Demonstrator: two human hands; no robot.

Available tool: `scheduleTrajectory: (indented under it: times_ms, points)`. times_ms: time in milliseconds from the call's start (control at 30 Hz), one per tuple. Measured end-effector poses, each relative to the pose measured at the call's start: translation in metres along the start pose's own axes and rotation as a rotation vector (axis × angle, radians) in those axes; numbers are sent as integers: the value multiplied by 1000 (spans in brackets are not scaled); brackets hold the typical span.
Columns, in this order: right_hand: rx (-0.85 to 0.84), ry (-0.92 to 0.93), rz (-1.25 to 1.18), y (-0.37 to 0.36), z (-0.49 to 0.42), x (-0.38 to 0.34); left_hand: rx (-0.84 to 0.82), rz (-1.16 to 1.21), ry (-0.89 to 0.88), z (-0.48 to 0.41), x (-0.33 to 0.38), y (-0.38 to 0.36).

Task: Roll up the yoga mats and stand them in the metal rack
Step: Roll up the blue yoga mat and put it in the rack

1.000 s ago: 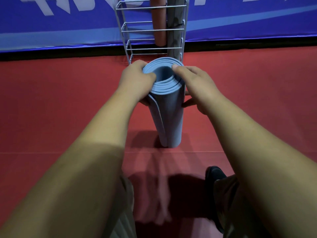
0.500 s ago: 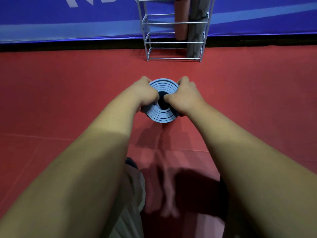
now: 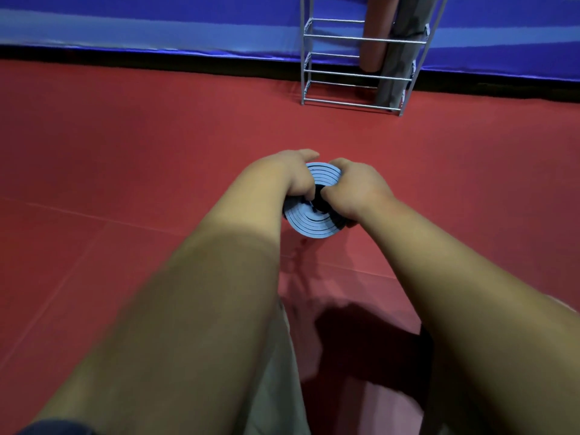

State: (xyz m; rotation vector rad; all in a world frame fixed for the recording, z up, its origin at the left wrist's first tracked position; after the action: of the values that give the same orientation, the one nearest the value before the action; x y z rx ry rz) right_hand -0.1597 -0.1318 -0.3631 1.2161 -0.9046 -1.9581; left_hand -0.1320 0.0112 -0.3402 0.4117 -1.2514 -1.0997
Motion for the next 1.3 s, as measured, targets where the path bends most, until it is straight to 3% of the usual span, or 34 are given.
scheduleTrajectory:
  times_ms: [233,400,500,700,800,900,967,1167,1300]
  points:
    - [21,17,27,-10,27,-7,9,129,-45,20,-21,-21]
    - [102,46,-7,-3,38,-26,207,53,-94,34,-18,1]
    - [110,90,2,3,49,-48,236,80,-87,48,-25,20]
    - [48,230,236,-25,78,-128,251,382,-15,104,-102,45]
    - [-55,280,532,-62,100,-173,236,459,26,136,-153,32]
    - [-270,295,834,-125,124,-200,195,506,104,162,-205,-3]
    - [-349,303,911,-168,136,-208,218,557,170,178,-243,-30]
    - [-287,408,944,-276,161,-205,317,698,368,231,-317,-93]
    - [-333,538,1090,-310,182,-184,273,843,458,253,-349,-135]
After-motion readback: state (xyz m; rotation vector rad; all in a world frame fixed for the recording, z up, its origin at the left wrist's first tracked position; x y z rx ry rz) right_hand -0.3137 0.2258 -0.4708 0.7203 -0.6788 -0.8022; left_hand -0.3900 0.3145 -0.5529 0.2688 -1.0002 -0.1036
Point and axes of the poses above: each hand's wrist, its own z-axis away from the middle knuckle, its own y-axis out of the back of the hand, x = y × z, the point moved 2 cm from there along -z, towards the middle knuckle, and after that the axes turned 15 degrees about -y, right-handed, at the moved point
